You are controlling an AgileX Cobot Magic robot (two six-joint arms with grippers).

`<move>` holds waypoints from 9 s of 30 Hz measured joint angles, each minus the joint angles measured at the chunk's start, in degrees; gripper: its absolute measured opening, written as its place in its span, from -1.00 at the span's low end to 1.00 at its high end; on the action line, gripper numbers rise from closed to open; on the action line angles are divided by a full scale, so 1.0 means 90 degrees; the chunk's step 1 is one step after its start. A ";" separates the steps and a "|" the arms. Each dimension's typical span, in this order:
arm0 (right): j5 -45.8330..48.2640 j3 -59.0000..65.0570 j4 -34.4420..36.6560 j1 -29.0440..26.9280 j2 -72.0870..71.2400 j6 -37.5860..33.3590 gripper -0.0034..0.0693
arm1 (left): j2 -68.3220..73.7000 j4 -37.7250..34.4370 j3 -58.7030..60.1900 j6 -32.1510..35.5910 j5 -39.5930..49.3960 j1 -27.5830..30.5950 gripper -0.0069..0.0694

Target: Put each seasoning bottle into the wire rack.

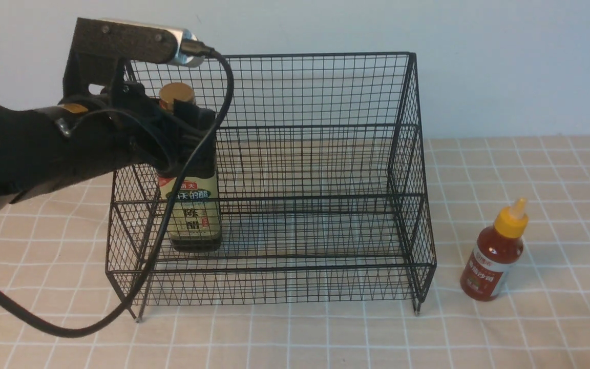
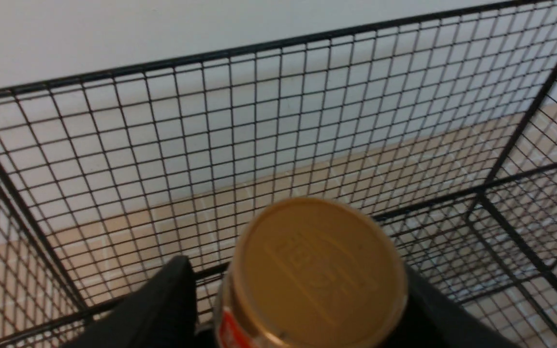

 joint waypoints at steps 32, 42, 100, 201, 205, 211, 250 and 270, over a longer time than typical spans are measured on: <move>0.0000 0.0000 0.0000 0.0000 0.0000 0.0000 -0.94 | -0.3040 0.2687 0.0154 -0.2763 0.5956 0.1634 -0.84; 0.0000 0.0000 0.0000 0.0000 0.0000 0.0000 -0.94 | -0.6274 0.2505 0.1541 -0.2918 0.4979 0.1647 -0.84; 0.0000 0.0000 0.0000 0.0000 0.0000 0.0000 -0.94 | -0.8621 0.4657 0.6108 -0.4197 0.1814 0.1647 -0.84; -0.6965 -0.4462 -0.9219 -0.0002 0.6323 0.8201 -0.13 | -0.8621 0.4657 0.6108 -0.4197 0.1814 0.1647 -0.84; -0.7503 -0.4462 -0.9345 -0.0002 0.6655 0.8268 -0.13 | -0.8621 0.4657 0.6108 -0.4197 0.1814 0.1647 -0.84; -0.7683 -0.4549 -0.9244 0.0353 0.7195 0.7956 -0.13 | -0.8621 0.4657 0.6108 -0.4197 0.1814 0.1647 -0.84; -0.5559 -0.5541 -0.9149 0.1784 0.9902 0.7606 0.00 | -0.8621 0.4657 0.6108 -0.4197 0.1814 0.1647 -0.84; -0.5112 -0.5601 -1.1225 0.1784 0.7205 1.1440 0.07 | -0.8621 0.4657 0.6108 -0.4197 0.1814 0.1647 -0.84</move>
